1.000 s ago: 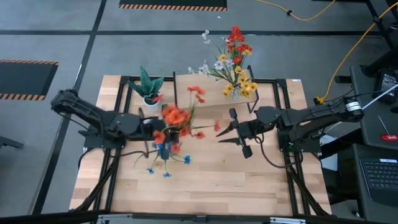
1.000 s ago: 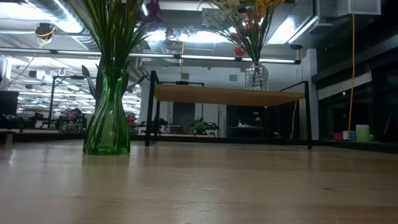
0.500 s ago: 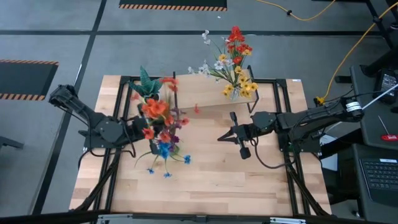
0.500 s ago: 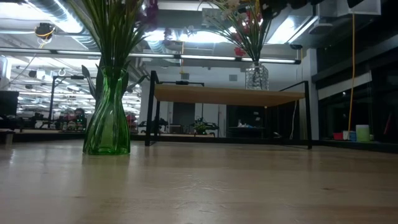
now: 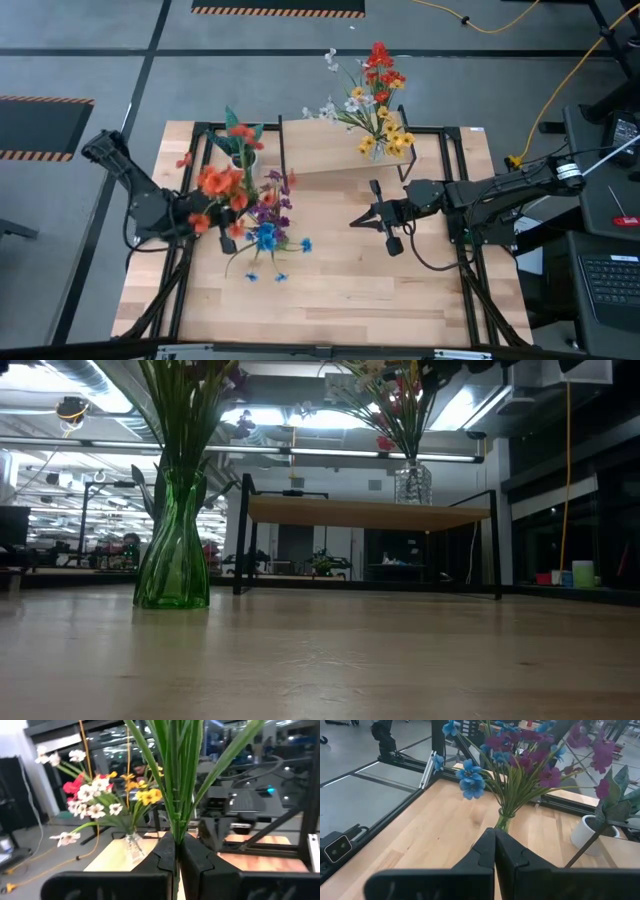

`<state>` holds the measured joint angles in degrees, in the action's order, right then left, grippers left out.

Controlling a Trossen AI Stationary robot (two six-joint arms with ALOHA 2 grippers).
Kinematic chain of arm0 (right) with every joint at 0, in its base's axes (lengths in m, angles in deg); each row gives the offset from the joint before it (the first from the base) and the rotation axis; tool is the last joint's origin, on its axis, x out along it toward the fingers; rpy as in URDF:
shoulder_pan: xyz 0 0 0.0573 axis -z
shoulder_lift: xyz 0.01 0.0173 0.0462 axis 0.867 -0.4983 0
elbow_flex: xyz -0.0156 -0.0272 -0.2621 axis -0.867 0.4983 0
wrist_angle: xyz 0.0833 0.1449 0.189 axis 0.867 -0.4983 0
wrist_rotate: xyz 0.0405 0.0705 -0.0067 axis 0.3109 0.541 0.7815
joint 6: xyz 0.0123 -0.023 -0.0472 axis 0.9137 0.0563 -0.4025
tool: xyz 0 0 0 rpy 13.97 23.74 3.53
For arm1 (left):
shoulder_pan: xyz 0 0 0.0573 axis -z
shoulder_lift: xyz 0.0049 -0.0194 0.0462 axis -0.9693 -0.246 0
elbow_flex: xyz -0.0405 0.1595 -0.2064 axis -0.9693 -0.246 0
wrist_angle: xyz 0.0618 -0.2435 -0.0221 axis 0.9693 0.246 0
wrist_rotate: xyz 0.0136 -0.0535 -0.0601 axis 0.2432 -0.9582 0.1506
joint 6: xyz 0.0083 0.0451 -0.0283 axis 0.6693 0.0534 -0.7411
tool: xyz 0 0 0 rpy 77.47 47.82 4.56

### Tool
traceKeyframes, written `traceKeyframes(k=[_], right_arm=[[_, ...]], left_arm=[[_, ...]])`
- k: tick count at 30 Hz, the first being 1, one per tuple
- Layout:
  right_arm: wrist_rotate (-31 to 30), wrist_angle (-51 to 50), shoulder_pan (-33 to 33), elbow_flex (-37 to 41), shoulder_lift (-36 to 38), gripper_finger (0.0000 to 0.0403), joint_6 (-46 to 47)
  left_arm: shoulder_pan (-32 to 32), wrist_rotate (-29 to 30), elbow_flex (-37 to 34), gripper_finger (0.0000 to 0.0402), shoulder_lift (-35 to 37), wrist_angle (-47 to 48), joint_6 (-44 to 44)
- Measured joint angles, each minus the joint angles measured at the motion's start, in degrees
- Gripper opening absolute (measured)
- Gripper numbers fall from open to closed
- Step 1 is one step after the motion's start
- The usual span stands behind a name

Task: Pick and place flowers into a vace then onto a shelf
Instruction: Put the orange flowers into the green transparent vase

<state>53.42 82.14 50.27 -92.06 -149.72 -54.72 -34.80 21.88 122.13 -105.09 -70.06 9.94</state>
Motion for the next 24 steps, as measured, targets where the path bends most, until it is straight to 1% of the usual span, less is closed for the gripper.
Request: traceKeyframes(k=[5,9,11,15,20,21,24], right_arm=[[0.0,0.0,0.0,0.0,0.0,0.0003,0.0],[0.0,0.0,0.0,0.0,0.0,0.0002,0.0],[0.0,0.0,0.0,0.0,0.0,0.0002,0.1],[0.0,0.2,0.0,0.0,0.0,0.0002,0.3],[0.0,0.2,0.0,0.0,0.0,0.0002,1.6],[0.0,0.2,-0.1,0.0,0.0,0.0002,1.7],[0.0,0.3,-0.1,0.0,0.0,0.0002,2.4]], left_arm=[[6.1,2.7,0.0,0.0004,0.0,-2.5,4.0],[12.0,8.8,0.6,0.0004,0.0,-3.3,5.2],[14.4,12.0,0.6,0.0004,-0.1,-3.1,3.5],[18.8,16.4,0.6,0.0004,-1.8,-2.9,0.8],[24.0,25.5,0.1,0.0004,-5.2,-2.7,-4.0],[25.1,26.4,0.1,0.0004,-6.0,-2.7,-4.7],[26.9,26.6,0.1,0.0004,-8.2,-2.6,-8.3]])
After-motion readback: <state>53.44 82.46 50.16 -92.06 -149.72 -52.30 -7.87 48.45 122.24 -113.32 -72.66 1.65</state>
